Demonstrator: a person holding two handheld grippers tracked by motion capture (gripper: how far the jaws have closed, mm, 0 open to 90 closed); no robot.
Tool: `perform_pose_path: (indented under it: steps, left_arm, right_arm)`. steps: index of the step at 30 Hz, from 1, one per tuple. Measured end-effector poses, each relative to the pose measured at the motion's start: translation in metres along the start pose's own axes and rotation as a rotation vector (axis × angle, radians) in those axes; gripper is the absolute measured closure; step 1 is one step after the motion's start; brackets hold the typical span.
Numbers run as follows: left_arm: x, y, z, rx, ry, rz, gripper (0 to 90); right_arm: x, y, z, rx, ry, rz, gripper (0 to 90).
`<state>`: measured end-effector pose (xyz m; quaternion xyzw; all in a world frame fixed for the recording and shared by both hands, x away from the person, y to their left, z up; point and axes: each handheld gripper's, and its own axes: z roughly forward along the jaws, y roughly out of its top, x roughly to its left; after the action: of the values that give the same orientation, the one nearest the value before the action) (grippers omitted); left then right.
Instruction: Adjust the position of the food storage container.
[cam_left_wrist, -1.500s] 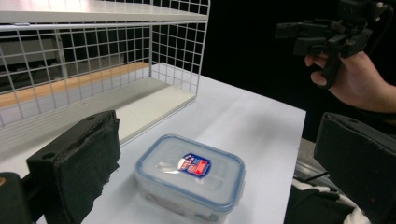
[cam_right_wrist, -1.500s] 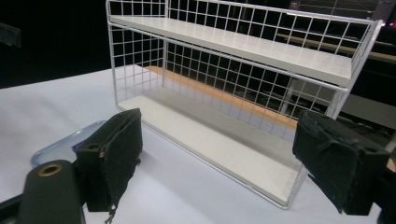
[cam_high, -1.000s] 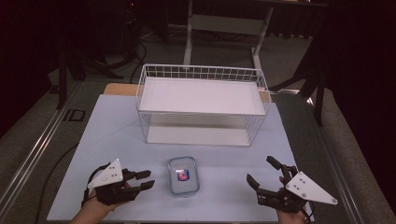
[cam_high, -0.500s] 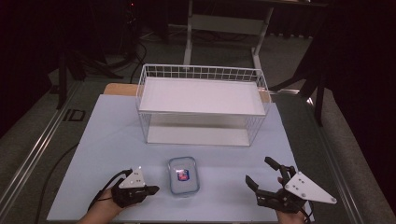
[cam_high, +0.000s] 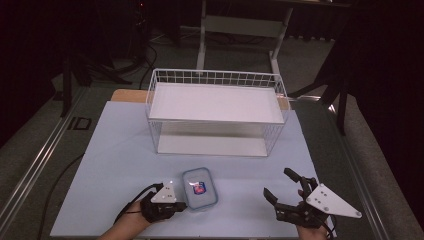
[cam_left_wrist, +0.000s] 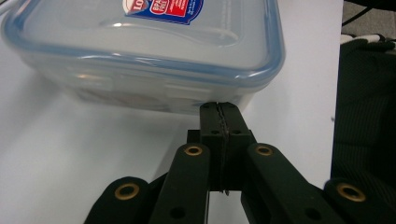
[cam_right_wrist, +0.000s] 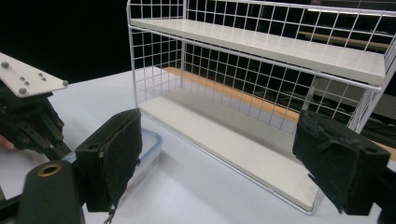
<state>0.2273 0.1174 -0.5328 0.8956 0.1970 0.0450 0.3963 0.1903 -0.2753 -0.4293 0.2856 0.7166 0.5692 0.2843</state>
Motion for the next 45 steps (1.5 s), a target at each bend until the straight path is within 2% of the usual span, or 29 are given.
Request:
perform_pose_path:
  steps: [3,6,9,11,16,18,20,22,24,25,32,41,45]
  left_arm:
    - [-0.002,0.006,0.008,-0.013,-0.017,0.002,90.0]
    - [-0.004,0.013,0.015,-0.025,-0.019,0.005,90.0]
    - [-0.007,0.019,0.024,-0.016,-0.016,0.022,90.0]
    - [-0.009,0.022,0.028,-0.019,-0.017,0.017,90.0]
    - [-0.021,0.028,0.035,-0.018,-0.031,0.034,90.0]
    - [-0.029,0.031,0.040,-0.015,-0.048,0.056,90.0]
    - [-0.031,0.034,0.044,-0.005,-0.039,0.062,90.0]
    - [-0.030,0.037,0.048,0.013,-0.015,0.058,90.0]
    - [-0.029,0.039,0.052,0.011,-0.015,0.049,90.0]
    - [-0.029,0.040,0.054,0.016,-0.001,0.058,90.0]
    - [-0.024,0.054,0.065,-0.023,-0.005,0.039,90.0]
    - [-0.021,0.068,0.083,-0.022,0.021,0.030,90.0]
    - [-0.020,0.071,0.086,-0.029,0.024,0.020,90.0]
  right_arm:
    - [0.000,-0.001,0.000,0.004,0.003,0.004,15.8]
    - [-0.001,-0.001,0.000,0.006,0.004,0.001,15.8]
    - [0.000,0.000,0.000,0.002,0.006,-0.001,15.8]
    - [0.000,0.000,-0.001,0.000,0.009,-0.001,15.8]
    - [0.000,0.000,-0.001,0.001,0.009,-0.002,15.8]
    - [-0.001,0.000,-0.001,0.001,0.011,-0.003,15.8]
    - [-0.001,0.000,-0.001,0.000,0.012,0.002,15.8]
    - [-0.001,0.000,-0.001,-0.001,0.011,0.000,15.8]
    - [-0.001,0.001,-0.002,-0.002,0.010,0.000,15.8]
    - [-0.001,0.001,-0.002,-0.003,0.010,0.000,15.8]
    - [-0.003,0.000,-0.002,0.000,0.011,0.007,15.8]
    - [-0.004,-0.001,-0.003,-0.004,0.011,0.009,15.8]
    - [-0.004,0.000,-0.003,-0.006,0.013,0.010,15.8]
